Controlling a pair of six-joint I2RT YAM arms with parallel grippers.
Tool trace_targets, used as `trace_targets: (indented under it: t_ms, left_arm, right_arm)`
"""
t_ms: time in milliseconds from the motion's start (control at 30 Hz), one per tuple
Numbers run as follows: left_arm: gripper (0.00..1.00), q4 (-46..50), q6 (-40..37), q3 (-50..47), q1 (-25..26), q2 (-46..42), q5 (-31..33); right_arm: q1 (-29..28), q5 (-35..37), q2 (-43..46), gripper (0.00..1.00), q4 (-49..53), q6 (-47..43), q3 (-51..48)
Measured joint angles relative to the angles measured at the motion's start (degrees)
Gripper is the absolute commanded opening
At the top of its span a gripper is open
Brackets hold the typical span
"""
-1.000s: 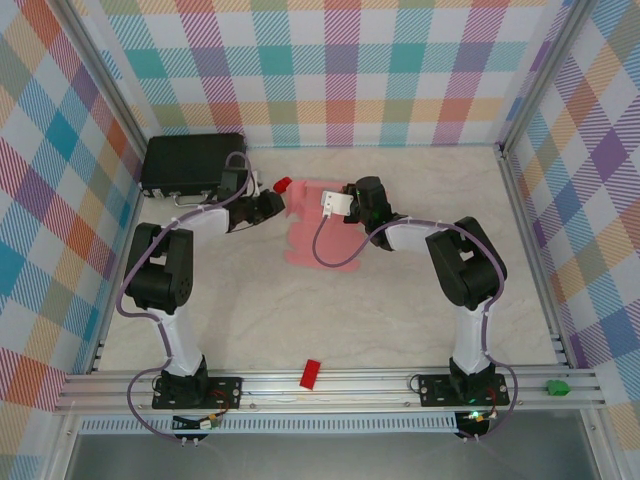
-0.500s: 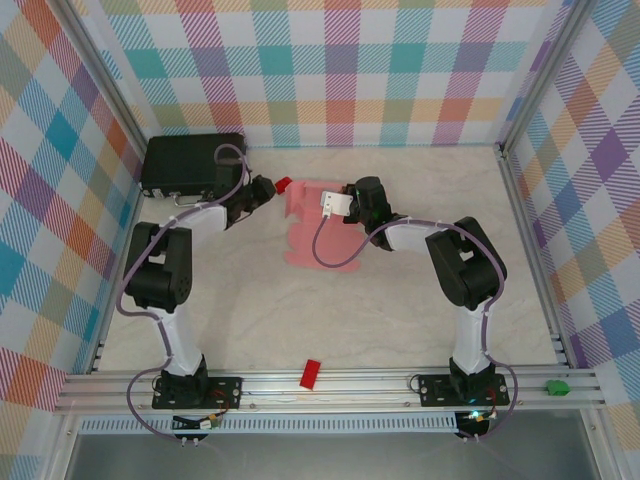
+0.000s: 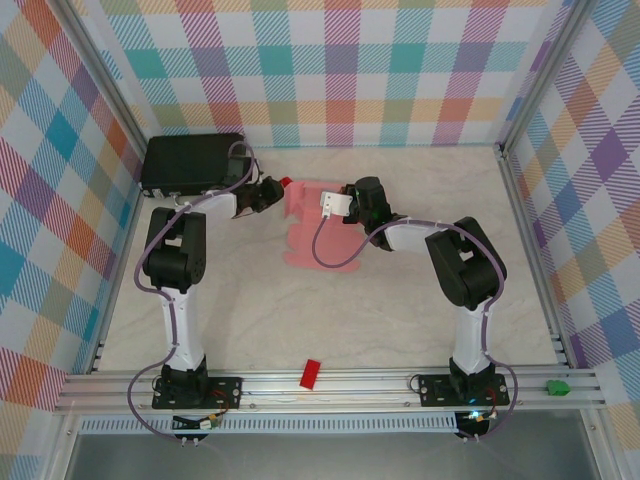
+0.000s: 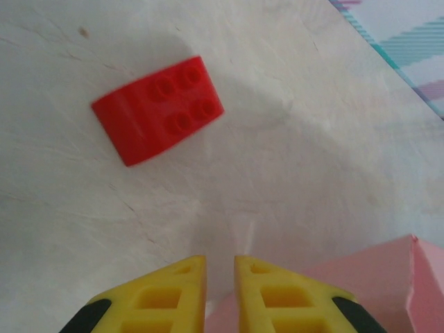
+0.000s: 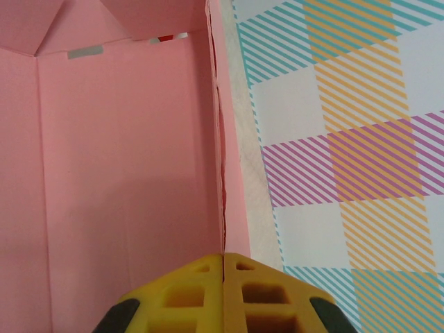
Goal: Fold the paper box
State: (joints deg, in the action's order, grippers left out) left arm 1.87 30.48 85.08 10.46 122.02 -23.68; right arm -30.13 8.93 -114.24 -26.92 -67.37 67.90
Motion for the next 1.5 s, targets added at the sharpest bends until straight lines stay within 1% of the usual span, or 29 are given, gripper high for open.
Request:
trace_targets:
  t_ms: [233, 400, 733, 1200, 1500]
  left_arm:
    - [0.18, -0.1, -0.3, -0.1, 0.8, 0.0, -7.0]
    - [0.18, -0.5, -0.5, -0.6, 1.7, 0.0, -9.9]
    - [0.18, -0.9, -1.8, -2.5, 2.2, 0.0, -12.3]
    - [0.18, -4.3, -3.2, -6.4, 2.2, -0.5, -13.4]
    - [0.22, -5.7, -4.3, -7.5, 2.3, -1.7, -14.9]
  right_arm:
    - [-0.1, 0.0, -0.1, 0.04, 0.0, 0.0, 0.0]
    - [-0.2, 0.2, -0.1, 0.04, 0.0, 0.0, 0.0]
    - [-0.3, 0.4, -0.4, 0.04, -0.4, 0.0, 0.0]
    - [-0.3, 0.5, -0.4, 0.04, -0.4, 0.0, 0.0]
    - [-0.3, 0.5, -0.4, 0.04, -0.4, 0.0, 0.0]
